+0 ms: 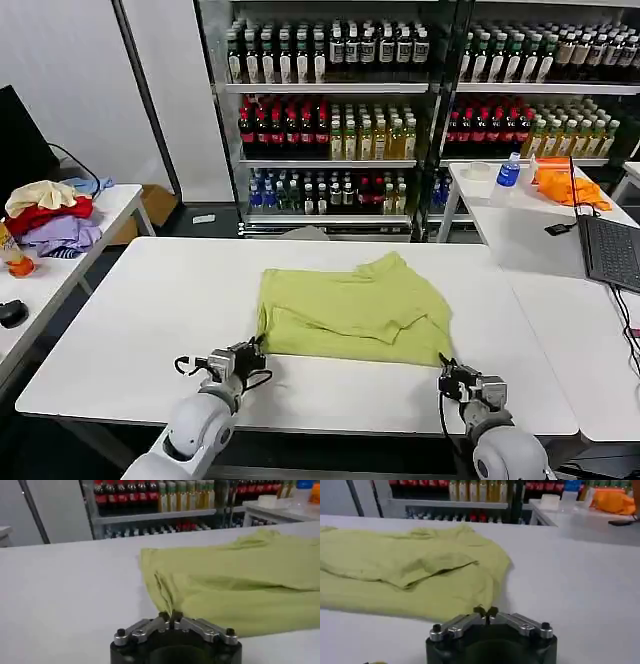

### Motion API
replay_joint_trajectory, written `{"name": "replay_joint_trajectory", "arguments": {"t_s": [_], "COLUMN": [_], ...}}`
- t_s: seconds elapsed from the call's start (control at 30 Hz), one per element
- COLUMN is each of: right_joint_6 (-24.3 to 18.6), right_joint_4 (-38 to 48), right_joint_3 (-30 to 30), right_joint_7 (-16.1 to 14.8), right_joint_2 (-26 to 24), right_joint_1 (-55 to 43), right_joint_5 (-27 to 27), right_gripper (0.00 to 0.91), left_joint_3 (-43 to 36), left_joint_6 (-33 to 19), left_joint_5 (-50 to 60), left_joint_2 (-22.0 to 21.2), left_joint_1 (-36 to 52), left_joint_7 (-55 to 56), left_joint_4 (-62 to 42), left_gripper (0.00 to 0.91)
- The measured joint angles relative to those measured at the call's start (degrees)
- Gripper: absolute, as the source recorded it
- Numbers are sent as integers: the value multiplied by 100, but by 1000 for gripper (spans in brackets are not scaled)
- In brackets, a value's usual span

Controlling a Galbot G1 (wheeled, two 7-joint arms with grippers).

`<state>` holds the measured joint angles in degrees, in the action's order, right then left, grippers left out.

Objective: Fold and organize the clothes.

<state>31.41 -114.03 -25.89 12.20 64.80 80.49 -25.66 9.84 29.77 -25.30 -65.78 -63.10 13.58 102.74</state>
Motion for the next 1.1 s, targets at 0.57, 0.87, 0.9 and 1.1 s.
{"name": "replay_joint_trajectory", "arguments": {"t_s": [0.57,0.87,0.9,1.1], "right_joint_6": [49,28,28,61], "right_joint_4": [-1235,-1488,-1488,-1222], "right_joint_3": [-513,-760,-762,-614], "right_joint_7": [-144,-132,-124,-30], "right_joint_2": [108,-35,-64,-306], "right_joint_1": [1330,1340,1302,670], "right_joint_5": [556,578,556,347], "right_gripper": [907,907,907,907], "left_joint_3": [468,779,821,928], "left_joint_6": [90,236,248,245], "left_joint_5": [165,127,114,-31], "left_joint_2": [115,270,294,455], "left_joint_1": [-1558,-1872,-1878,-1719], "left_joint_7": [-35,-73,-68,-61], "left_joint_4": [1495,1926,1942,1918], "left_gripper": [907,907,907,907]}}
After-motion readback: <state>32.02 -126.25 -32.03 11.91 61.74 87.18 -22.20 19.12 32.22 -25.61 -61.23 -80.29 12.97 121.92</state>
